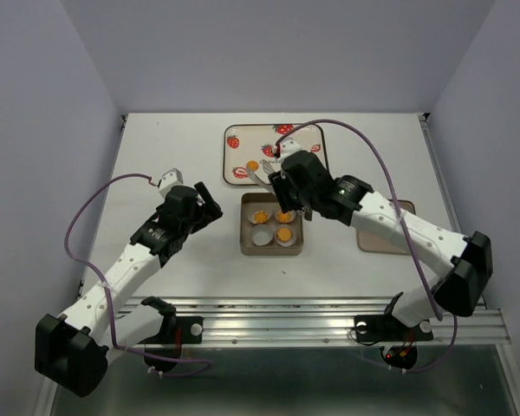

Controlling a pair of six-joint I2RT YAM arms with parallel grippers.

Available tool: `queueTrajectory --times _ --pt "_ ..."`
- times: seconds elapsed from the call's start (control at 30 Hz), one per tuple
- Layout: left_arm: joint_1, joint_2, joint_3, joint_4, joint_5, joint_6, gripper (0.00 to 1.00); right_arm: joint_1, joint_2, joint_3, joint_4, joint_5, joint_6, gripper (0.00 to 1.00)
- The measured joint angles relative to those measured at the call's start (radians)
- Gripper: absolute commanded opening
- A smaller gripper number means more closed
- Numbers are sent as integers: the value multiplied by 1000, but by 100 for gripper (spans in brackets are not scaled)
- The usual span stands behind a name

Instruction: Pack the cookies

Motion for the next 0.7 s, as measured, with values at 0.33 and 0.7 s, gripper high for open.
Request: queueTrajectory --times 0.33,0.7 --pt "-1 -11 0 -24 -20 -4 99 -108 321 196 104 -44 -17 57" --pt "0 -32 0 -58 -53 -11 99 -135 557 334 117 -60 -50 61"
